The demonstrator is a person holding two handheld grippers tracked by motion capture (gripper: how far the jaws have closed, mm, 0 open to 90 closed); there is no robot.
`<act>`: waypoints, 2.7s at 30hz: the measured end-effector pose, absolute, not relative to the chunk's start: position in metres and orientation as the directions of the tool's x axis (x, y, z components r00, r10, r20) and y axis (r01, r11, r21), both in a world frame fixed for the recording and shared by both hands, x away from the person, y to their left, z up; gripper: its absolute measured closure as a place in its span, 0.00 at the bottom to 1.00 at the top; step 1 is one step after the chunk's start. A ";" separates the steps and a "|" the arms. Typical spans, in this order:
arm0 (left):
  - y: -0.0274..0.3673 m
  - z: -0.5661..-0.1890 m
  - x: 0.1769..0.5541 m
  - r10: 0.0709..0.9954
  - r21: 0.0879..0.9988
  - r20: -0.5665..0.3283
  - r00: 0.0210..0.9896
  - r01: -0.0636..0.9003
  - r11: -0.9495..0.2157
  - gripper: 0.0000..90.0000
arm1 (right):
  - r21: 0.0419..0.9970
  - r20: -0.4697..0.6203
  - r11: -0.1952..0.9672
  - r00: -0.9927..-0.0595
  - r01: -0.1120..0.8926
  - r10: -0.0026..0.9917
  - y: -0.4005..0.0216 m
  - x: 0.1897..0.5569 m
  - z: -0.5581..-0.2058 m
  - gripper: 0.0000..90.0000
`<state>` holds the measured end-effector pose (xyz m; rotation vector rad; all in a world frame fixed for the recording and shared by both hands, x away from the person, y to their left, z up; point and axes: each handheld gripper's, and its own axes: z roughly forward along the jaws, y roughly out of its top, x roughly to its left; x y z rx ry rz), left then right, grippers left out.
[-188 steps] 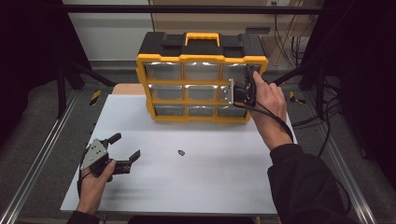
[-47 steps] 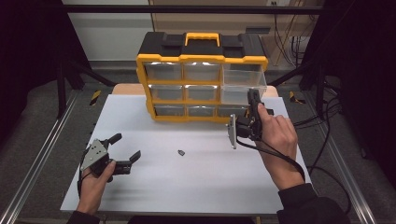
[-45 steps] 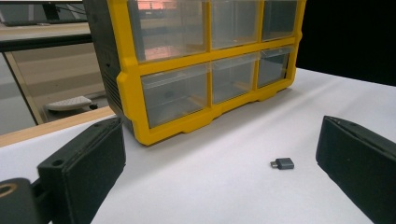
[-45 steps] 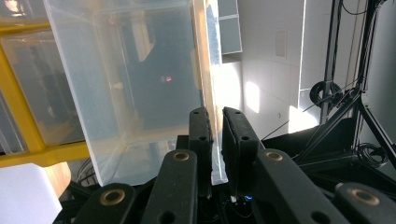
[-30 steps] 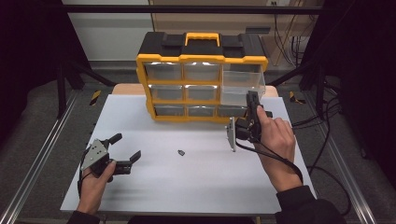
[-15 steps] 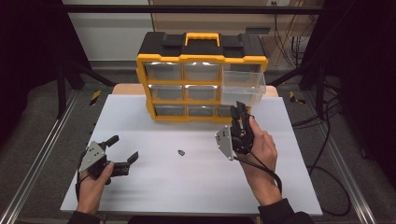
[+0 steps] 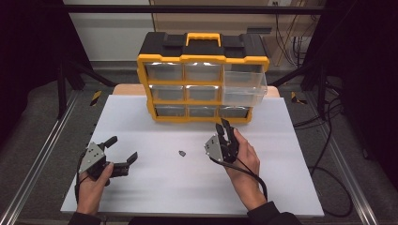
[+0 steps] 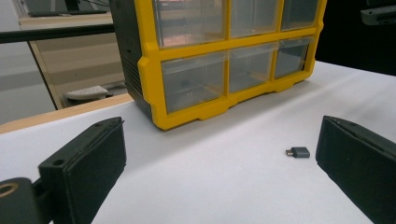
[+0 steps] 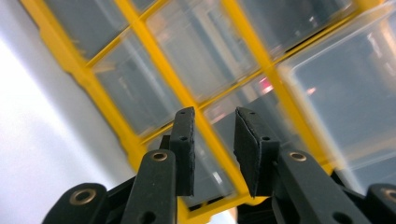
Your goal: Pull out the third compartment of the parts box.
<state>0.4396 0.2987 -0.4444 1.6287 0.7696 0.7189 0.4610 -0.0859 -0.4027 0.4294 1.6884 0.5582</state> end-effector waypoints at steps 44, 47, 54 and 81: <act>0.300 -0.444 0.440 0.804 0.985 0.040 0.593 0.111 -0.131 0.02 | 0.796 -0.105 0.425 -0.593 0.431 0.798 -0.052 0.485 -0.437 0.19; 0.301 -0.444 0.440 0.806 0.985 0.038 0.591 0.114 -0.131 0.02 | 0.793 -0.079 0.410 -0.591 0.451 0.803 -0.050 0.486 -0.437 0.17; 0.300 -0.443 0.440 0.805 0.986 0.040 0.592 0.110 -0.129 0.02 | 0.763 0.032 0.358 -0.584 0.538 0.811 -0.050 0.492 -0.441 0.14; 0.298 -0.442 0.439 0.799 0.985 0.045 0.600 0.108 -0.137 0.02 | 0.743 0.095 0.373 -0.638 0.557 0.764 -0.028 0.495 -0.450 0.12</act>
